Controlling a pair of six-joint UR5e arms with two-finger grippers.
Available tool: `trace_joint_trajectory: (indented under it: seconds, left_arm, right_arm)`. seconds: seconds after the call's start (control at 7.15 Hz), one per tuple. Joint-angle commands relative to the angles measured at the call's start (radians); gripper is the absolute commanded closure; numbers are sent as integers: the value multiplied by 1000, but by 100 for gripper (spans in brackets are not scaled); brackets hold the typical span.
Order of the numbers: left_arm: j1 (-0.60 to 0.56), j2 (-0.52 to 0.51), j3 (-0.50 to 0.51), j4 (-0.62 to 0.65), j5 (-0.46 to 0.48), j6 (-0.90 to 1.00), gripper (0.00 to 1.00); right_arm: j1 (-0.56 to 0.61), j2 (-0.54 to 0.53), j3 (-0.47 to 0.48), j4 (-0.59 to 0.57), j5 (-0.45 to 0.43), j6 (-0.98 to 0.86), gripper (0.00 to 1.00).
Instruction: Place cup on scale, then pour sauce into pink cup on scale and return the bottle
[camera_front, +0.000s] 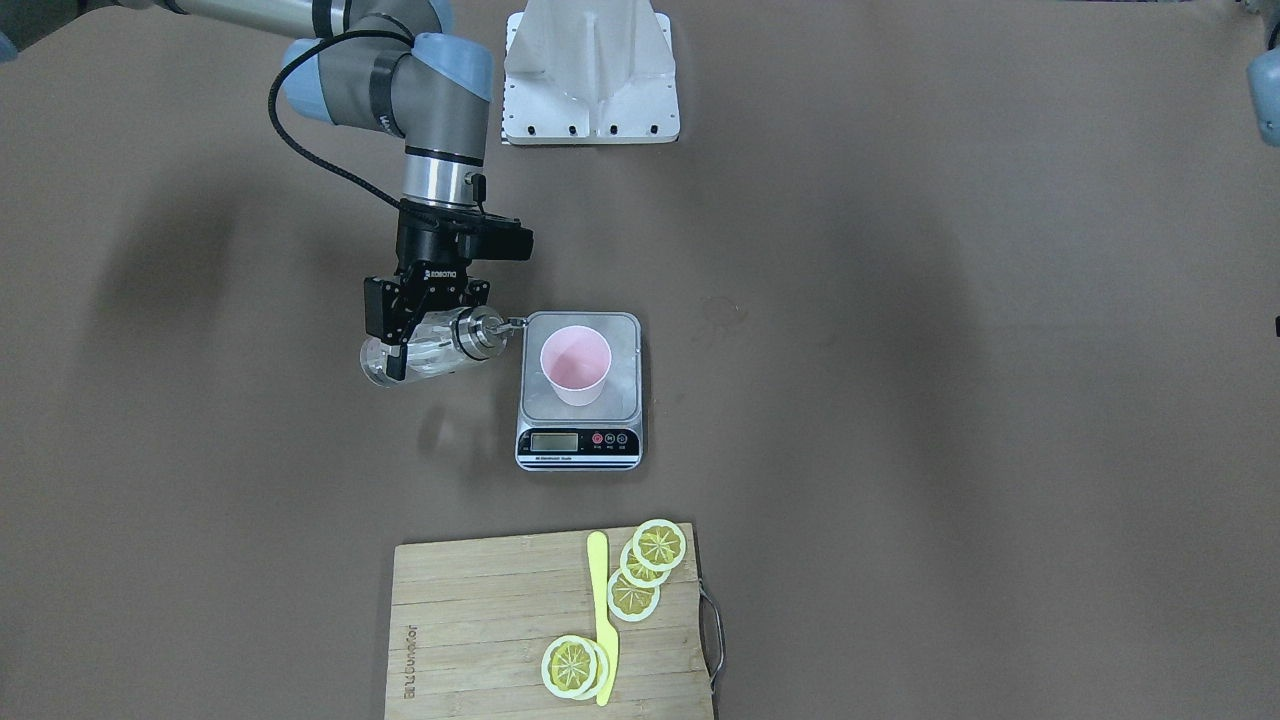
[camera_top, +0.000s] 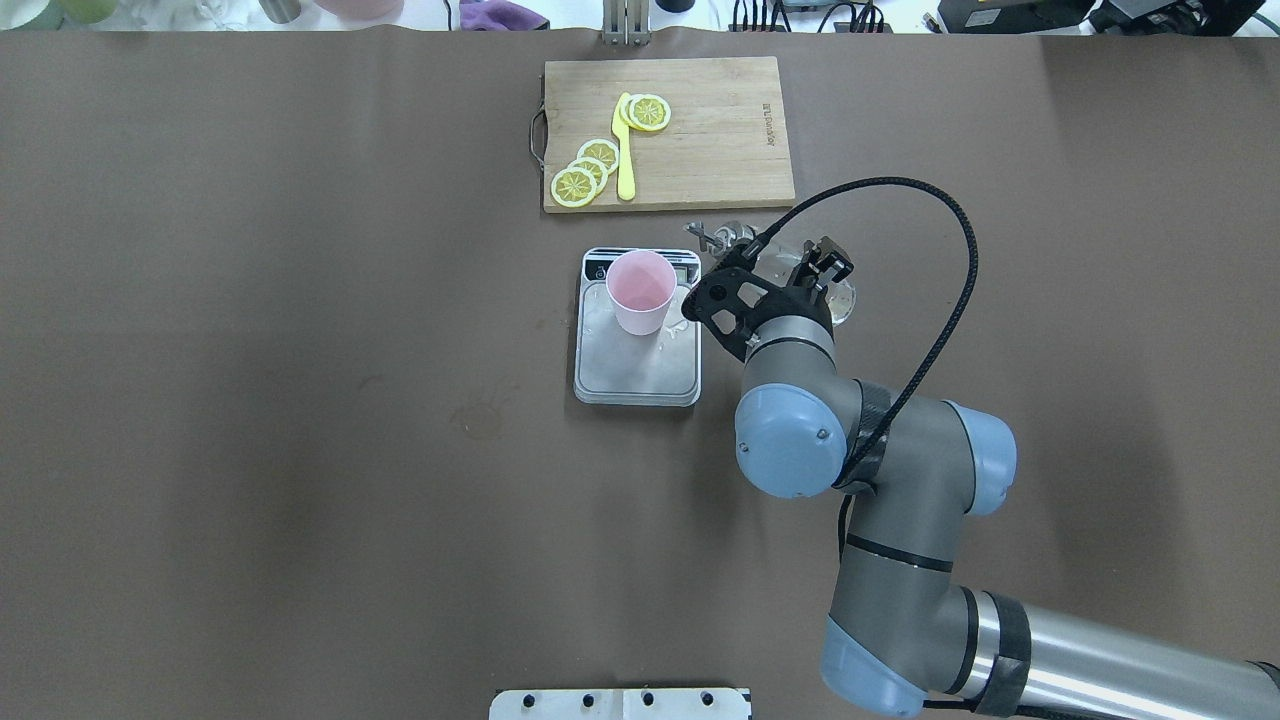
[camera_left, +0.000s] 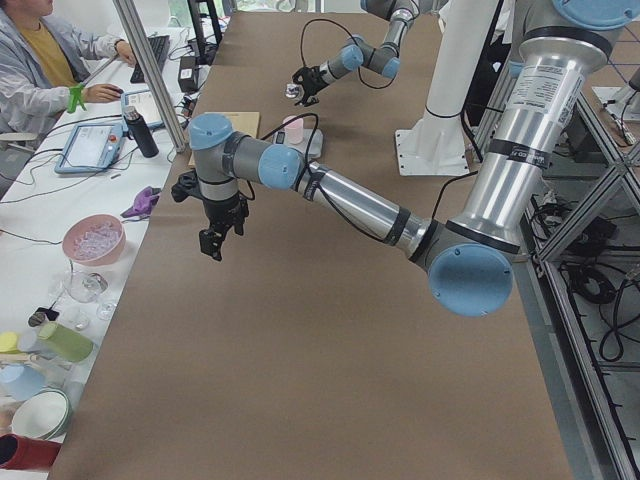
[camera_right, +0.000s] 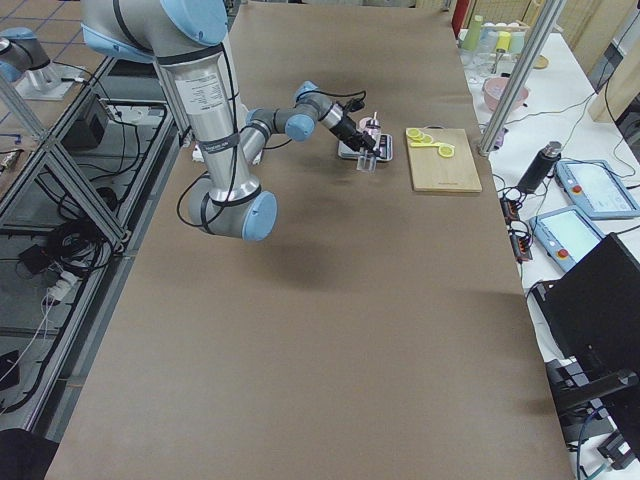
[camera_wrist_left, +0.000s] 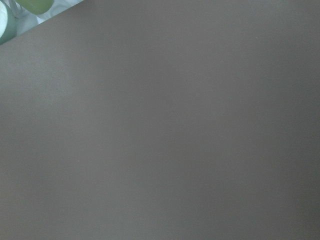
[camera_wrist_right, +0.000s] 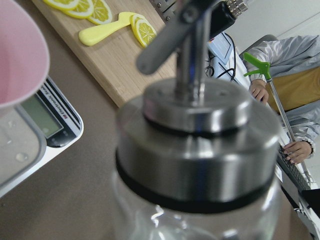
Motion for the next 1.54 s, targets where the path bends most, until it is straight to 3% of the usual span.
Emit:
trace_joint_trajectory:
  seconds: [0.0, 0.28, 0.56, 1.12, 1.4]
  left_arm:
    - [-17, 11, 55, 6, -30, 35, 3]
    - [-21, 15, 61, 5, -47, 37, 3]
    - [-27, 16, 80, 6, -116, 38, 3]
    - [-26, 37, 83, 22, -116, 38, 3]
    - [-24, 38, 83, 20, -115, 37, 3]
  right_arm:
    - [-25, 26, 0, -116, -72, -61, 100]
    - [-27, 52, -4, -194, -98, -122, 100]
    - [-27, 121, -9, -351, -112, -174, 100]
    - [-19, 155, -17, -461, -153, -317, 100]
    - [-2, 190, -65, -467, -155, -386, 100]
